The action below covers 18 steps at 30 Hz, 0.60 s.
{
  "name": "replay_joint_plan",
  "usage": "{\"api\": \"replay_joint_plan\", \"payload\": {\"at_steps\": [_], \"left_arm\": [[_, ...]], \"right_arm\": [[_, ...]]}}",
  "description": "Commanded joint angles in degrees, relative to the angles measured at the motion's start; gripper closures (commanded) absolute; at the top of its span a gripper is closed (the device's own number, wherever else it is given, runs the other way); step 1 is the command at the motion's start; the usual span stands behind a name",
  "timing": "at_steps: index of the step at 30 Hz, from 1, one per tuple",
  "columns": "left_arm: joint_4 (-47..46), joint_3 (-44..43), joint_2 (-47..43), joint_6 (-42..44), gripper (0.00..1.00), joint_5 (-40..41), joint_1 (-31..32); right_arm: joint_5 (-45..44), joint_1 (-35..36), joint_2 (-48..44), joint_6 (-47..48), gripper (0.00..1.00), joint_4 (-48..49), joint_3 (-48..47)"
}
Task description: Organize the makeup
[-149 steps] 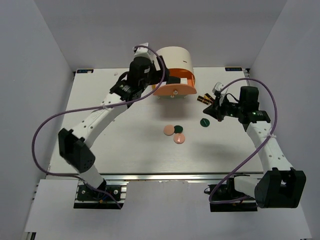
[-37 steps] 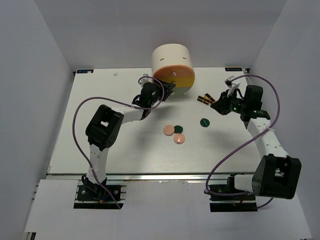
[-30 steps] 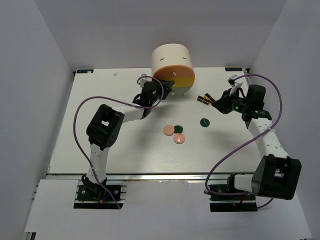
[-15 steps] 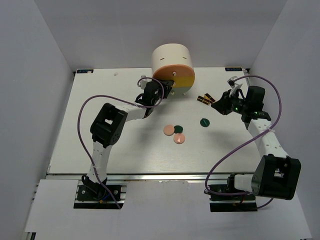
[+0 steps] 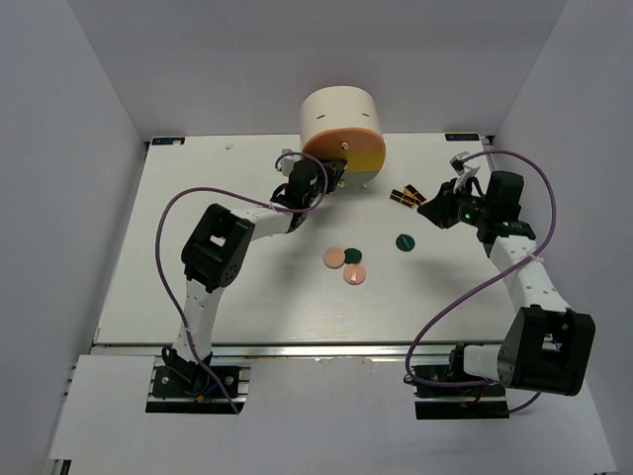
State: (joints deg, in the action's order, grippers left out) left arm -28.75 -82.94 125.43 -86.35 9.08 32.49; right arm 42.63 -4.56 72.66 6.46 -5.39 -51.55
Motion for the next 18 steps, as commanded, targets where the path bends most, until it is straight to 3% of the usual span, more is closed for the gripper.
{"api": "replay_joint_plan", "payload": {"at_steps": [1, 7, 18], "left_arm": [[-0.16, -1.09, 0.7, -0.49, 0.67, 2.52, -0.06], [-3.32, 2.51, -0.62, -0.49, 0.82, 1.73, -0.06], [-10.79, 15.43, -8.97, -0.05, 0.85, 0.23, 2.4]], "right_arm": [[1.14, -0.54, -1.91, -0.13, 0.87, 2.4, 0.4], [1.05, -0.54, -2.0, -0.13, 0.86, 2.31, 0.83], [0.79, -0.54, -1.56, -0.31, 0.83, 2.22, 1.28]]}}
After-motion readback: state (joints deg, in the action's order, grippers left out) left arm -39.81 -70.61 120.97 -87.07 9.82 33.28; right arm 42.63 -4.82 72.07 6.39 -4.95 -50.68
